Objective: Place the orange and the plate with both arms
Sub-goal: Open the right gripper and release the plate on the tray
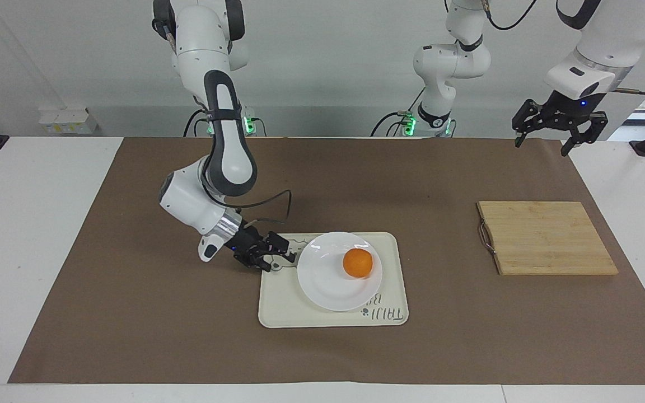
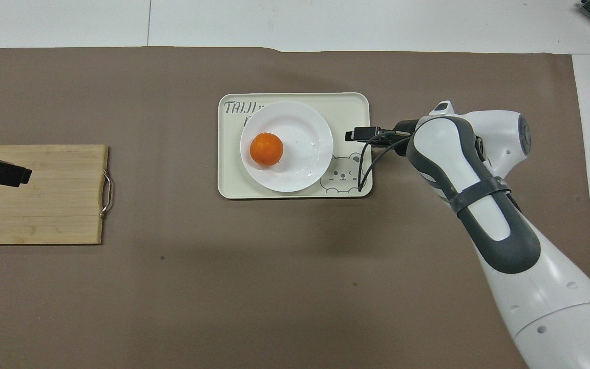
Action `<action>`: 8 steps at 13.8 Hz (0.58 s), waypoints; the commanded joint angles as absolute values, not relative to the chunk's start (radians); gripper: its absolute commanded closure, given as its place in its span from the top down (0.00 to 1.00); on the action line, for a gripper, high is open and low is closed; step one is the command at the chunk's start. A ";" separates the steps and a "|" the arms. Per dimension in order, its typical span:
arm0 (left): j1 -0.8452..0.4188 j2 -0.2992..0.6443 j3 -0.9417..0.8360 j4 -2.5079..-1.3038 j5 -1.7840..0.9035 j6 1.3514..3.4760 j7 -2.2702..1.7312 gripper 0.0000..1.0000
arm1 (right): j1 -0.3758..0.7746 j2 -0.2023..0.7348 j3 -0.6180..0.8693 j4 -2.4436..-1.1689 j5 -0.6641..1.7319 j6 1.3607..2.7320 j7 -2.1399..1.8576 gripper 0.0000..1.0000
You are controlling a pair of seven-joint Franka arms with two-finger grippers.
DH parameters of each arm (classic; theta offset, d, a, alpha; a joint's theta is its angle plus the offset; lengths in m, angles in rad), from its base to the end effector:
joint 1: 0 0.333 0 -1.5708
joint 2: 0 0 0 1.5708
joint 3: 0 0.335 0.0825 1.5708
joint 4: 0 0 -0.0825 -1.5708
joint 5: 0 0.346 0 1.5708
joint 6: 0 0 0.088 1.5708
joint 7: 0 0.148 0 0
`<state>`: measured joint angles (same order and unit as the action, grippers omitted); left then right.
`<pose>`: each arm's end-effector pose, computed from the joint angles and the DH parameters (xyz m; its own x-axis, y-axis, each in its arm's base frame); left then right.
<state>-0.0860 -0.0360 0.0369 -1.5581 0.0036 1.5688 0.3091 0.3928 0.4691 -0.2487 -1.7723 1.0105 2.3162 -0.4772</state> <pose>0.5062 -0.0240 0.6263 0.9355 -0.3505 0.0438 -0.3501 -0.9366 -0.0164 0.6441 0.1521 0.3248 0.9782 -0.0823 0.1905 0.0458 -0.8100 -0.5847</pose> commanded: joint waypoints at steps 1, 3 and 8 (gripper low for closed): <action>-0.089 -0.052 0.037 -1.569 0.012 1.554 0.310 1.00 | 0.390 0.437 -0.299 -1.704 0.729 2.289 -0.451 1.00; -0.089 -0.052 0.037 -1.569 0.012 1.555 0.310 1.00 | 0.388 0.388 -0.319 -1.694 0.506 2.277 -0.448 1.00; -0.084 -0.052 0.037 -1.568 0.012 1.551 0.311 1.00 | 0.390 0.290 -0.403 -1.646 0.182 2.065 -0.381 1.00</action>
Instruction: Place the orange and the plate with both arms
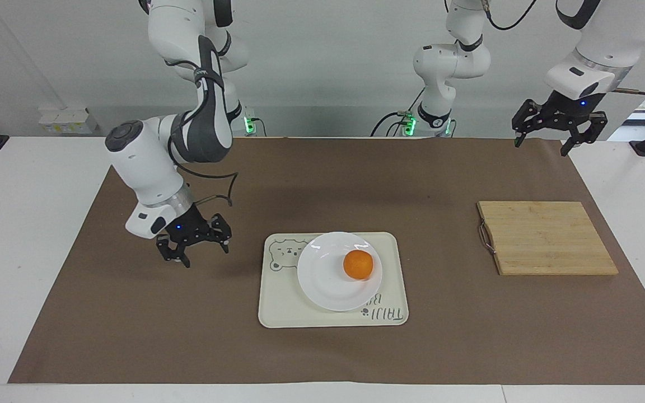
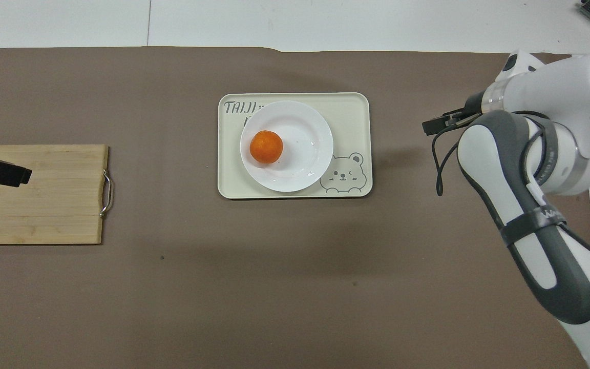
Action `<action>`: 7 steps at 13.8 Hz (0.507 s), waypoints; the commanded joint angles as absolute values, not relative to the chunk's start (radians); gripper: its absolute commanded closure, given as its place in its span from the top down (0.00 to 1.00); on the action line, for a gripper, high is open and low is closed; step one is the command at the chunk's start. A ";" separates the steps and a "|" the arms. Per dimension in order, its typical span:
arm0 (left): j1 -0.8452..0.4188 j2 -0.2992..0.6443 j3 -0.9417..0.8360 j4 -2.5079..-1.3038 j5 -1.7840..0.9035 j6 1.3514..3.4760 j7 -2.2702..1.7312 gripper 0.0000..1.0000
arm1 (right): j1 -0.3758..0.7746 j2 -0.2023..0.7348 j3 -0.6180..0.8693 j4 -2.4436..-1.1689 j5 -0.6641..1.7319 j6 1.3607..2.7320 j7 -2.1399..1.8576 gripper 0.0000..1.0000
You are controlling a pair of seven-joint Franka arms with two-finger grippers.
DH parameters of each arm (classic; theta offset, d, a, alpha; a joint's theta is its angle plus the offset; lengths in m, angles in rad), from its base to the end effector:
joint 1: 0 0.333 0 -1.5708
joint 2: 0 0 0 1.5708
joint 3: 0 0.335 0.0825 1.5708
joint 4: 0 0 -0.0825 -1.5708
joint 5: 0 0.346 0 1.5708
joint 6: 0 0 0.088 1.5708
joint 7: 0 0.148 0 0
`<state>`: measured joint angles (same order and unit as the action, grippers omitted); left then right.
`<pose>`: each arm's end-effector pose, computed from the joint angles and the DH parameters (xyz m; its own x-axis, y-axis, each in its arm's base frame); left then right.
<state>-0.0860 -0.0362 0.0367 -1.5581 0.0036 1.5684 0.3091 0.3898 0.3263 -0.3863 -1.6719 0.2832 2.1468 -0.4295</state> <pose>0.5061 -0.0241 0.6263 0.9355 -0.3507 0.0436 -0.3503 -0.9365 -0.0163 0.6417 0.0482 0.4361 0.9274 0.3095 0.2103 0.3276 -0.9431 -0.0566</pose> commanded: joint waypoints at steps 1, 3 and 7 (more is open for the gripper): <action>-0.084 -0.052 0.037 -1.568 0.012 1.551 0.311 1.00 | 0.391 0.281 -0.406 -1.628 0.137 2.009 -0.352 1.00; -0.089 -0.052 0.037 -1.566 0.012 1.551 0.313 1.00 | 0.393 0.259 -0.407 -1.576 0.077 1.897 -0.243 1.00; -0.087 -0.051 0.037 -1.560 0.012 1.548 0.311 1.00 | 0.402 0.172 -0.406 -1.571 0.072 1.766 -0.178 1.00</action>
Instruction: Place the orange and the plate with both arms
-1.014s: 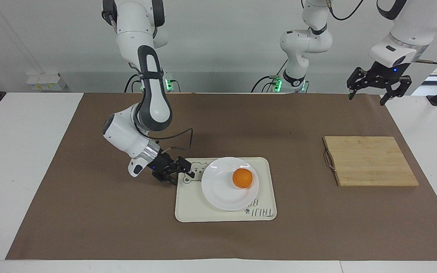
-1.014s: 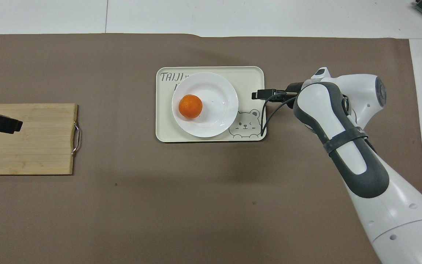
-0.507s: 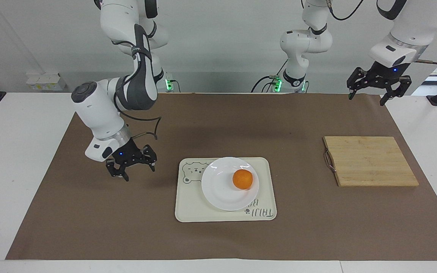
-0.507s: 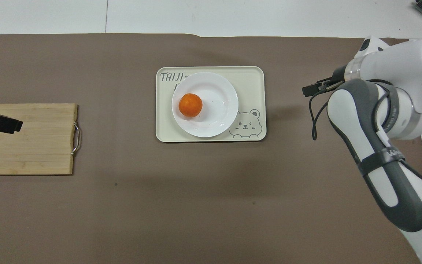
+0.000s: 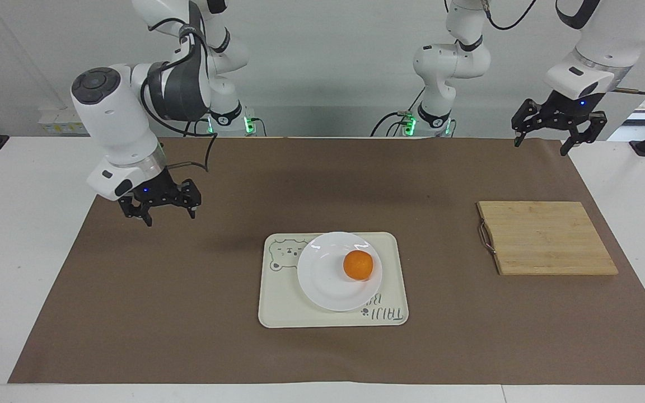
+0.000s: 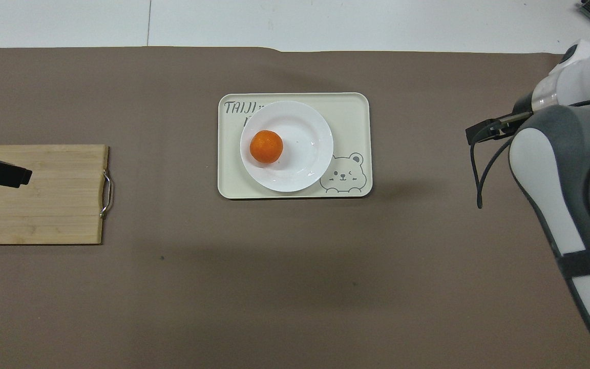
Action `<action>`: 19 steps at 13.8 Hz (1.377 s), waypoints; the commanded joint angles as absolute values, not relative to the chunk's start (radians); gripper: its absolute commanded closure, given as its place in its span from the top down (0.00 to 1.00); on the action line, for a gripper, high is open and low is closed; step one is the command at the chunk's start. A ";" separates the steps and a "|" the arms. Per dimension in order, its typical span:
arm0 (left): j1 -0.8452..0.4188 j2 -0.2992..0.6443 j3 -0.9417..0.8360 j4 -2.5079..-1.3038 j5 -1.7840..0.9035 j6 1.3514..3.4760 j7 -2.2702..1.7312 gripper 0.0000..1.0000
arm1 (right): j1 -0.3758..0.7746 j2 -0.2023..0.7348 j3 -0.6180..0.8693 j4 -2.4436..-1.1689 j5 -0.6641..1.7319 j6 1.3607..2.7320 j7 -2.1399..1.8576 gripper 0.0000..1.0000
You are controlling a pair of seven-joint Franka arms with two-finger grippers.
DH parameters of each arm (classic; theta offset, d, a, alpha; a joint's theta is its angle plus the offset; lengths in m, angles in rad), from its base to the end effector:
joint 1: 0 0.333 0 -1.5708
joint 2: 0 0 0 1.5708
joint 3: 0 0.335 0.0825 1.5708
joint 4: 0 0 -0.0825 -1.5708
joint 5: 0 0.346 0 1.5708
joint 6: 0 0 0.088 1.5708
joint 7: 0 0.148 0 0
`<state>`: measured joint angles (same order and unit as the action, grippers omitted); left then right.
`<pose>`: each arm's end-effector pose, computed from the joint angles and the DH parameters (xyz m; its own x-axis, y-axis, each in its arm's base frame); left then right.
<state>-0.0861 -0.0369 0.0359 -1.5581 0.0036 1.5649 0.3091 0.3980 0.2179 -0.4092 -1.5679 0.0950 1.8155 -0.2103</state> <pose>0.5054 -0.0245 0.6263 0.9353 -0.3515 0.0409 -0.3512 -0.9362 -0.0155 0.5981 0.0257 0.5131 0.9810 0.1877 0.0483 0.1878 -0.9822 0.0031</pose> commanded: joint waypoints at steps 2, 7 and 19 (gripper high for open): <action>-0.083 -0.048 0.037 -1.554 0.011 1.549 0.307 1.00 | 0.399 0.149 -0.405 -1.572 0.074 1.752 -0.178 1.00; -0.077 -0.049 0.037 -1.549 -0.002 1.552 0.278 1.00 | 0.388 0.146 -0.407 -1.572 0.072 1.749 -0.176 1.00; -0.077 -0.052 0.037 -1.555 -0.002 1.549 0.281 1.00 | -0.004 0.029 -0.025 -1.589 0.026 1.674 -0.065 1.00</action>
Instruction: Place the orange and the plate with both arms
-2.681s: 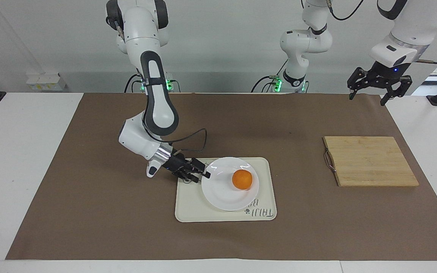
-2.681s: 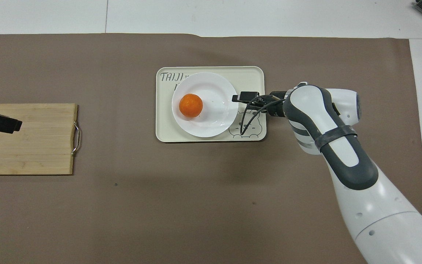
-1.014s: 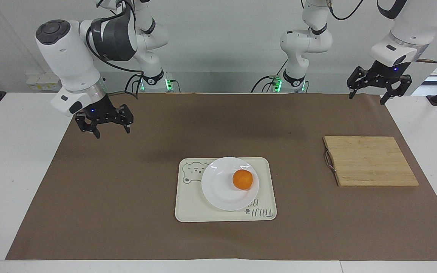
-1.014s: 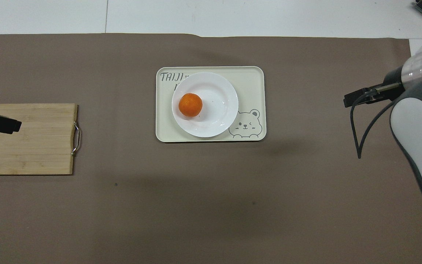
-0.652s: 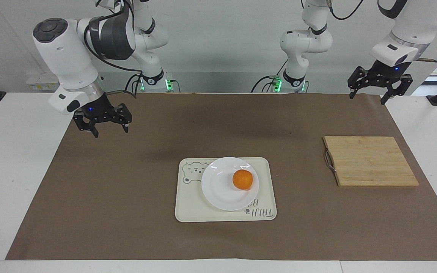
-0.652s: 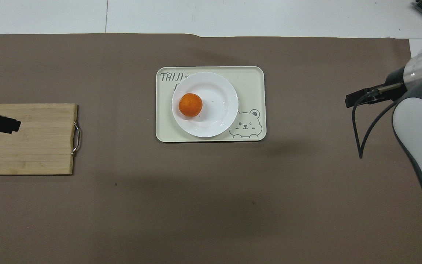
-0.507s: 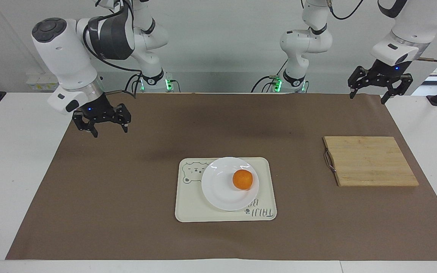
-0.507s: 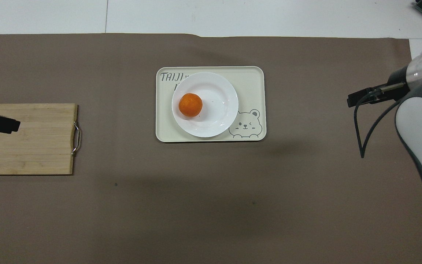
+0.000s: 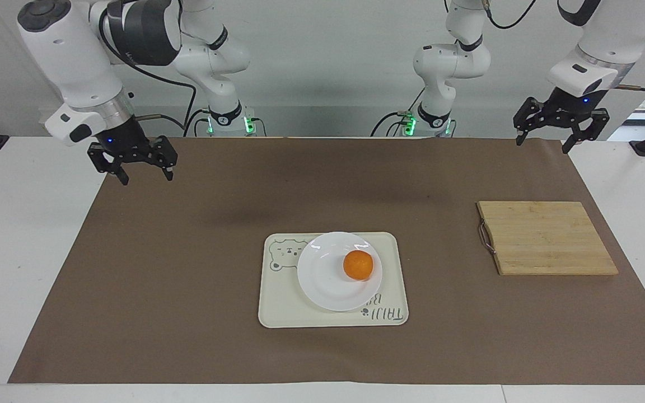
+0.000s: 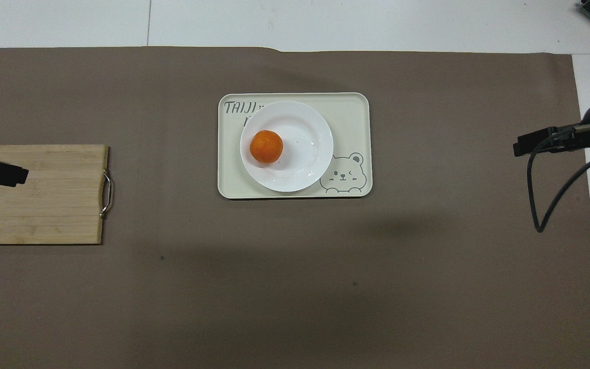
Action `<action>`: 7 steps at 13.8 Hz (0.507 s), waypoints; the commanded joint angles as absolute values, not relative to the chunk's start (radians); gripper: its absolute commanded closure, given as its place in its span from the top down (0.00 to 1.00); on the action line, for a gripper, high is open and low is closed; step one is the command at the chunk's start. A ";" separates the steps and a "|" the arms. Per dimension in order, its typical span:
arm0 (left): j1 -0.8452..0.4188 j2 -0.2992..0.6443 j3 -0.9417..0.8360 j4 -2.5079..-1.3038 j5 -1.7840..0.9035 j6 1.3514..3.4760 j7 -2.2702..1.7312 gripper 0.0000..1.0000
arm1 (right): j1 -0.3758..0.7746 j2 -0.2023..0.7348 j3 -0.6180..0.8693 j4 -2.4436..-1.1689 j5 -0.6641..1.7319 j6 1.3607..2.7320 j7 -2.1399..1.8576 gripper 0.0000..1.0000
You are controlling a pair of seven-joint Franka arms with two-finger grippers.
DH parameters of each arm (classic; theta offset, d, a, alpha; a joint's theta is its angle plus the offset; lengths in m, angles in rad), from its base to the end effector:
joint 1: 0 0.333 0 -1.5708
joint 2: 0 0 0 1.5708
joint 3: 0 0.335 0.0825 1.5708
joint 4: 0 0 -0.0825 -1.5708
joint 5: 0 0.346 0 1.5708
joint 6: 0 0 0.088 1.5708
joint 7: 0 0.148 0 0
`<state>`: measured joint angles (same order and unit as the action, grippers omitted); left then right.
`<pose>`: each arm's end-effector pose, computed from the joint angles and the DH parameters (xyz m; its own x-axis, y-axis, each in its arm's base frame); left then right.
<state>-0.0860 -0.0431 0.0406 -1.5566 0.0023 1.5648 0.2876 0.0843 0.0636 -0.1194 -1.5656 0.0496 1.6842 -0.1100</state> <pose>0.5037 -0.0220 0.6301 0.9438 -0.3268 0.0490 -0.3264 -0.9451 -0.0151 0.5497 -0.0105 0.5817 0.9958 0.0699 0.0596 0.0721 -0.9968 -0.0356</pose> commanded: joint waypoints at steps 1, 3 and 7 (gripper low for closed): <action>-0.077 -0.052 0.037 -1.555 -0.002 1.551 0.281 1.00 | -0.044 0.017 0.018 -1.598 0.026 1.672 -0.036 1.00; -0.077 -0.052 0.037 -1.554 -0.002 1.551 0.282 1.00 | -0.055 -0.003 0.040 -1.608 0.023 1.654 -0.006 1.00; -0.077 -0.052 0.037 -1.555 -0.002 1.555 0.282 1.00 | -0.046 -0.037 0.043 -1.644 0.018 1.657 0.005 1.00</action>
<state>-0.0860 -0.0431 0.0408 -1.5566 0.0023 1.5648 0.2876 -0.0329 0.0008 0.0252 -1.5959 0.0456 1.6495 -0.0209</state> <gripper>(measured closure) 0.000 0.000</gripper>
